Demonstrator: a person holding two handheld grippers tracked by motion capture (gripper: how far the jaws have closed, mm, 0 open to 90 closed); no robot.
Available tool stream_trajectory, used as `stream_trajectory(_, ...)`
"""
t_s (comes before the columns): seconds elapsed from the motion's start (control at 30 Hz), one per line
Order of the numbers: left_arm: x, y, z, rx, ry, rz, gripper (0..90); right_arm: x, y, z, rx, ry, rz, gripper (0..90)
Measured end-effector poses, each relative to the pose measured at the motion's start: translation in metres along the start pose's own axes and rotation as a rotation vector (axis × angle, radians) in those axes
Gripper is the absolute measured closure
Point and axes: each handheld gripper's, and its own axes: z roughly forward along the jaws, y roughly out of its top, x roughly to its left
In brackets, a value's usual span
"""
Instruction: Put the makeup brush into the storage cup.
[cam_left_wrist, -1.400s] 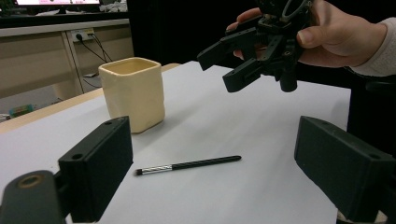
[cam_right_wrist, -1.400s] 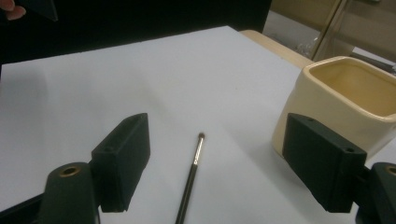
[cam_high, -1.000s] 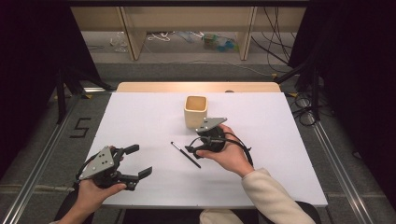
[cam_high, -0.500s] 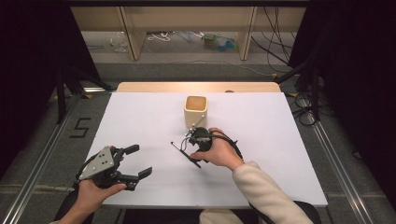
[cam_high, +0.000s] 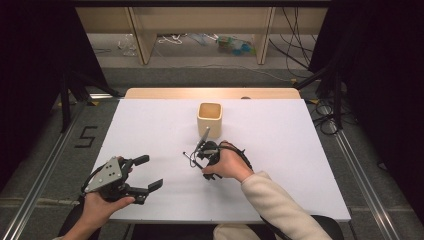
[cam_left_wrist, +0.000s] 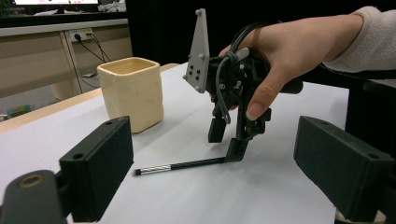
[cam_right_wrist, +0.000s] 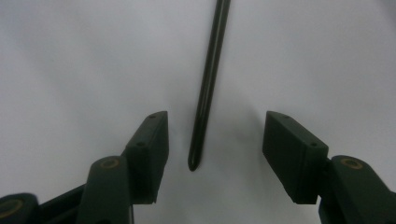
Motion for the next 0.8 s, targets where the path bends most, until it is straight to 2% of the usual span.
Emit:
stream_trajectory(0.13,0.000,0.000,0.000,0.000,-0.001,-0.001,11.8,0.001,0.001,0.002,0.017,-0.007,0.001,44.8)
stream_trajectory(0.2,0.000,0.000,0.000,0.001,-0.001,0.000,11.8,0.004,0.003,0.002,0.050,0.000,0.034,45.3)
stream_trajectory(0.4,0.000,0.000,0.000,0.001,-0.001,0.001,11.9,0.005,0.006,0.006,0.063,-0.013,0.016,48.1)
stream_trajectory(0.53,0.000,0.000,0.000,0.001,-0.002,0.001,12.0,0.007,0.008,0.006,0.088,-0.019,0.036,50.5)
stream_trajectory(0.67,0.000,0.000,0.000,0.002,-0.003,0.002,12.2,0.006,0.010,0.007,0.091,-0.028,0.026,52.7)
stream_trajectory(0.7,0.000,0.000,0.000,0.002,-0.003,0.001,12.3,0.006,0.011,0.007,0.102,-0.027,0.042,54.4)
stream_trajectory(0.8,0.000,0.000,0.000,0.002,-0.002,0.001,12.4,0.005,0.012,0.007,0.101,-0.043,0.026,57.8)
